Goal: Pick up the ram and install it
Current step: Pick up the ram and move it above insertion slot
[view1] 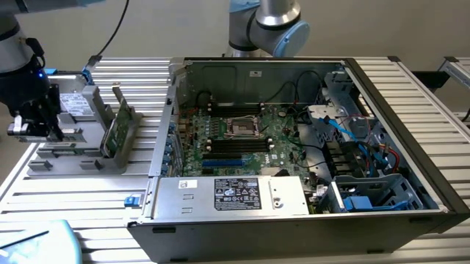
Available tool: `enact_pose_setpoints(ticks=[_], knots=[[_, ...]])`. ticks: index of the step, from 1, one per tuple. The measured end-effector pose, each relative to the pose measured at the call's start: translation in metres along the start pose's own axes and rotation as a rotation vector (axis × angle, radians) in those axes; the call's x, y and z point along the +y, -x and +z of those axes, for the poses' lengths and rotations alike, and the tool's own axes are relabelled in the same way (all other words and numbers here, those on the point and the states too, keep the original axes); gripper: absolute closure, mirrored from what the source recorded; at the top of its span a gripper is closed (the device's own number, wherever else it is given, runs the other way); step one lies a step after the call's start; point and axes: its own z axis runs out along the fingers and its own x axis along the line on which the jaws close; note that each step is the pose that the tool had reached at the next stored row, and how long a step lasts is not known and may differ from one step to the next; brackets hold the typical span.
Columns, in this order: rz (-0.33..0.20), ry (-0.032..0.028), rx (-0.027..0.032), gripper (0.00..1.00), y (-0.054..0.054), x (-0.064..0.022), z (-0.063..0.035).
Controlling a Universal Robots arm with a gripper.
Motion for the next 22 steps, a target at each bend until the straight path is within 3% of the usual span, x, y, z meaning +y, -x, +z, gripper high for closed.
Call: enact_pose_setpoints(ticks=[12, 22], knots=[[-0.002, 0.012, -0.0056, 0.86, 0.0, -0.0322, -0.053], [-0.002, 0.0326, -0.0108, 0.86, 0.0, -0.0591, -0.0837]])
